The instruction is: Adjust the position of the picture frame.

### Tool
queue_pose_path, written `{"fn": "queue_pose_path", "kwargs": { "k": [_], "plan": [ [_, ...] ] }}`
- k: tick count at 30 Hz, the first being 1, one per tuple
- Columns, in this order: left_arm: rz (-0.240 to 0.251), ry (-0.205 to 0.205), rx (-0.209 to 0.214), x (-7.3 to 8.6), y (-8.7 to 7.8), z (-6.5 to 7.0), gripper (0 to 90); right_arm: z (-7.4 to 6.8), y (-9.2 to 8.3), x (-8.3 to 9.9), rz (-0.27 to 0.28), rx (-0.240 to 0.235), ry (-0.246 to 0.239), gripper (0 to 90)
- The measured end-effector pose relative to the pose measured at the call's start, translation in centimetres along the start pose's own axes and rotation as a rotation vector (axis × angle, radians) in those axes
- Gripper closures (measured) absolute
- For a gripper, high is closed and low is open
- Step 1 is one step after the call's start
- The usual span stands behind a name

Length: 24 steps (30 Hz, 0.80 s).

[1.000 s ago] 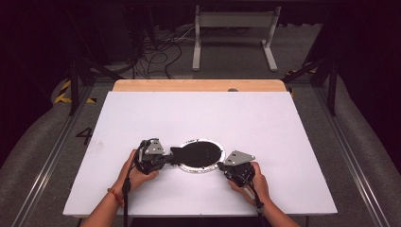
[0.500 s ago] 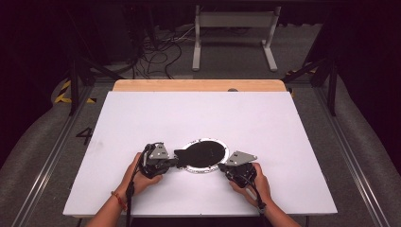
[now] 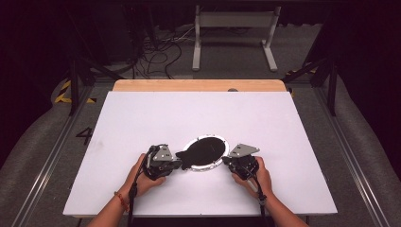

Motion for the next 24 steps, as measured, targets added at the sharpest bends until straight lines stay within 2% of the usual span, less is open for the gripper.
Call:
{"fn": "queue_pose_path", "kwargs": {
  "k": [5, 9, 17, 24],
  "plan": [
    [-0.007, 0.031, 0.025, -0.3, 0.3, 1.3, 90.0, 1.1, 0.2, -0.1, 0.002, 0.013, 0.034, 90.0],
    [-0.004, 0.044, 0.040, -0.5, 0.5, 1.8, 90.0, 1.7, 0.4, -0.2, -0.005, 0.026, 0.040, 90.0],
    [-0.004, 0.052, 0.083, -1.0, 1.1, 3.2, 90.0, 2.8, 1.2, -0.7, -0.004, 0.047, 0.053, 90.0],
    [-0.003, 0.066, 0.094, -1.4, 1.5, 3.9, 90.0, 3.4, 1.8, -1.0, 0.019, 0.057, 0.065, 90.0]
  ]
}}
Point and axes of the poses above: each handheld gripper's, and its own axes: y roughly forward along the jaws, x roughly out of its underside, z roughly to its right, the point moved 8 cm from there along y, roughly forward along the jaws, and after that the axes turned 4 degrees about z, right-handed, at the moved point
